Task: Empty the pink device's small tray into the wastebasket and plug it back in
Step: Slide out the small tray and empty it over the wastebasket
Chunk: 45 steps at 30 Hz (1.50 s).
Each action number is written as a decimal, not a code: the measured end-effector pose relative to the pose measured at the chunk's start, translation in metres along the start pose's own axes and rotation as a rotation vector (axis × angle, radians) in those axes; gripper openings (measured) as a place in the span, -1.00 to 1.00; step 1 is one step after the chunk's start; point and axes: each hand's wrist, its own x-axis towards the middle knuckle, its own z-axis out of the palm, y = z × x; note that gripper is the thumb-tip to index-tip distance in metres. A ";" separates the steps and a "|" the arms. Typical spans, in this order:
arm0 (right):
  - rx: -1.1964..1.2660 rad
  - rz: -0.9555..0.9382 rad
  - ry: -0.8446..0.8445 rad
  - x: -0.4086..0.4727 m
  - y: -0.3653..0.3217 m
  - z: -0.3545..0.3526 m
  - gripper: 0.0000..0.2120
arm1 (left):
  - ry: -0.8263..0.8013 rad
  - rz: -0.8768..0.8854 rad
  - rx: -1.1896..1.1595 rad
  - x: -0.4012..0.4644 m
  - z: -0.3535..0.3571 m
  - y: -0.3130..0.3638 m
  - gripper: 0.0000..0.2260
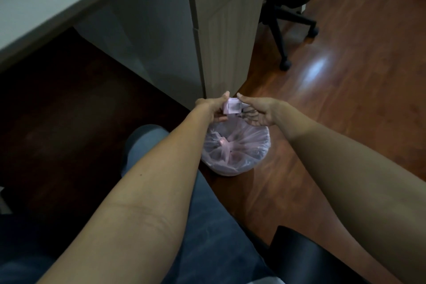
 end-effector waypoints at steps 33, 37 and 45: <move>0.033 -0.159 0.037 -0.013 0.018 0.012 -0.74 | -0.039 0.088 -0.154 -0.012 -0.025 -0.029 -0.33; 0.047 -0.208 -0.002 -0.026 0.012 0.010 -0.68 | -0.098 0.144 -0.090 -0.021 -0.028 -0.018 -0.64; 0.013 -0.399 -0.090 -0.057 0.001 0.001 -0.73 | -0.188 0.338 0.019 -0.051 -0.034 -0.003 -0.69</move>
